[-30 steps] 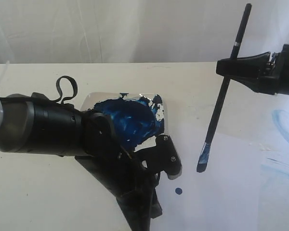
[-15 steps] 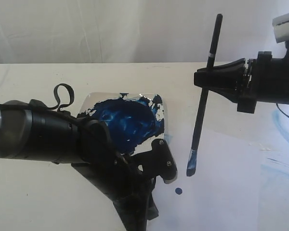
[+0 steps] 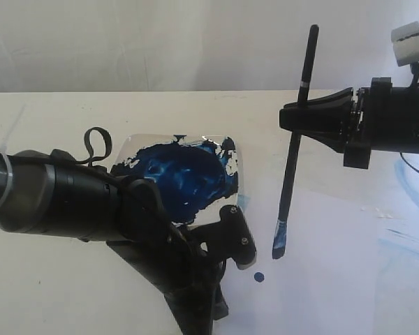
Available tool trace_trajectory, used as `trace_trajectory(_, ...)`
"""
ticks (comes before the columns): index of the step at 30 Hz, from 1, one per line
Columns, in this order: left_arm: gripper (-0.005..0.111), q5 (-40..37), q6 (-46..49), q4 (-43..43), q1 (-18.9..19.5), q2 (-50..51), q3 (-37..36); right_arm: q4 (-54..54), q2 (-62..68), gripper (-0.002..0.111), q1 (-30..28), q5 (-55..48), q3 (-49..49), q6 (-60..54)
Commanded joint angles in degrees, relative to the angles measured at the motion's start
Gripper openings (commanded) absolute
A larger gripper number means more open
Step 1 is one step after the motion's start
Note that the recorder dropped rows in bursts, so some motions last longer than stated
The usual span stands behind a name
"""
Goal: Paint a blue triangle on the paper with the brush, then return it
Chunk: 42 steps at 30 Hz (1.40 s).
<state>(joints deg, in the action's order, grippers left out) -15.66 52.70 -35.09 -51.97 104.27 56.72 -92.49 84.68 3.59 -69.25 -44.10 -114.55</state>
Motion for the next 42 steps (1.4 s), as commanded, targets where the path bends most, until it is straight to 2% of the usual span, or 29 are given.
trace_trajectory(1,0.000,-0.84,0.04,-0.87,-0.10,-0.15,-0.24,-0.64,-0.02,0.000,0.02,-0.71,0.23,-0.67)
trace_trajectory(27,0.000,1.01,0.18,-0.51,-0.10,0.50,-0.24,-0.58,0.08,0.000,0.02,-0.71,0.23,-3.82)
trace_trajectory(34,0.000,1.01,0.18,-0.51,-0.10,0.50,-0.24,-0.58,2.05,0.000,2.54,-0.71,0.23,-3.71)
trace_trajectory(42,0.000,1.01,0.18,-0.51,-0.10,0.50,-0.24,-0.46,2.76,0.000,2.67,-0.71,0.23,-3.71)
